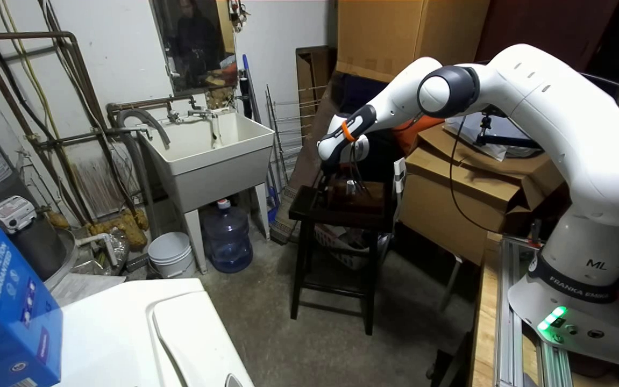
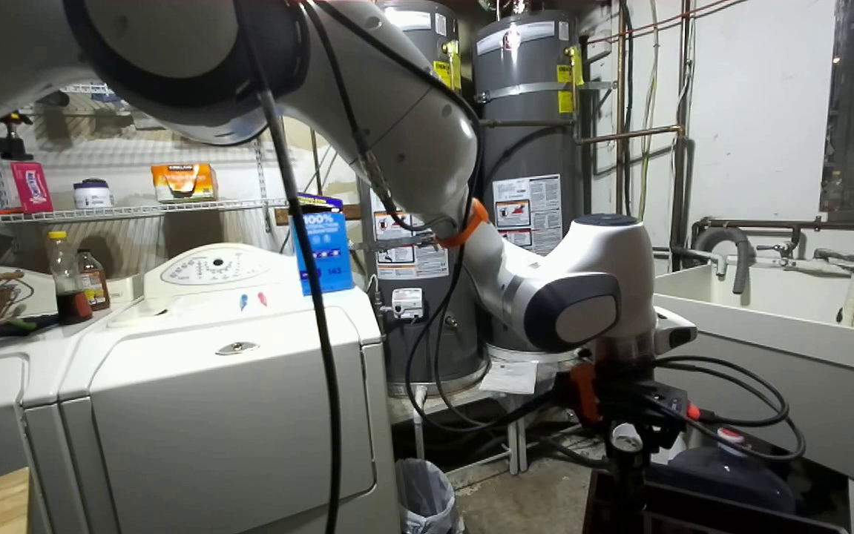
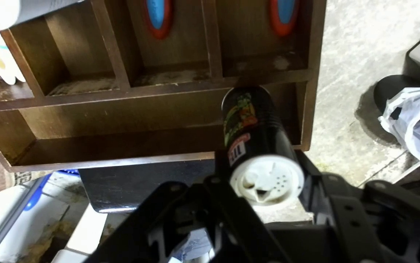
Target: Move the black object on the chair to the left
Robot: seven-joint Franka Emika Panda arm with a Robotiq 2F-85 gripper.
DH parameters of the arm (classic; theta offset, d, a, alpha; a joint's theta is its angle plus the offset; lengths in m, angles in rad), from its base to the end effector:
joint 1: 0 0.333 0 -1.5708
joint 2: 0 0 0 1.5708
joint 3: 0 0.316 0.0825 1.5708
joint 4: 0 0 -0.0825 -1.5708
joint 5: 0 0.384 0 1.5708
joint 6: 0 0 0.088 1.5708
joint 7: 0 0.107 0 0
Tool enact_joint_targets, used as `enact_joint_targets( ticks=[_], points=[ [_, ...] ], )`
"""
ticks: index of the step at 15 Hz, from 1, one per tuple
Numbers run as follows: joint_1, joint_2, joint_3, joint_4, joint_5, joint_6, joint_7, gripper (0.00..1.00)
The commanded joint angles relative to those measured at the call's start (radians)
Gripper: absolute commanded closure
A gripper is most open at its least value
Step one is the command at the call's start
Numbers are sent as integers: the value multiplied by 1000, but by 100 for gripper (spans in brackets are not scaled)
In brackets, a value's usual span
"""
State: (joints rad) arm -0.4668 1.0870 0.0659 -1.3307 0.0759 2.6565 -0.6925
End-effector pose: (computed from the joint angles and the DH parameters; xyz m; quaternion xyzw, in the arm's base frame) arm 0.6805 -0.3039 0.0916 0.9874 0.0923 0.1271 0.0207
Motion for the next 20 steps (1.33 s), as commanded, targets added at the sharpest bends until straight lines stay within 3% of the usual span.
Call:
enact_joint_targets(
  ticks=[1, 4, 5, 6, 7, 8, 11, 18, 19, 20],
  points=[
    [2, 17, -3, 27, -15, -40, 26, 80],
    [0, 27, 3, 46, -11, -63, 25, 80],
    [-1, 31, 4, 52, -9, -72, 26, 53],
    [-1, 34, 3, 58, -8, -83, 28, 44],
    [-1, 36, 1, 62, -8, -92, 30, 28],
    [-2, 38, 0, 64, -6, -102, 32, 26],
    [-8, 42, -5, 75, -2, -120, 41, 4],
    [-92, -60, 49, -11, 36, -74, -13, 0],
    [-55, 0, 15, 47, 9, -90, 17, 0],
    [-62, -9, 17, 47, 10, -90, 15, 0]
  ],
)
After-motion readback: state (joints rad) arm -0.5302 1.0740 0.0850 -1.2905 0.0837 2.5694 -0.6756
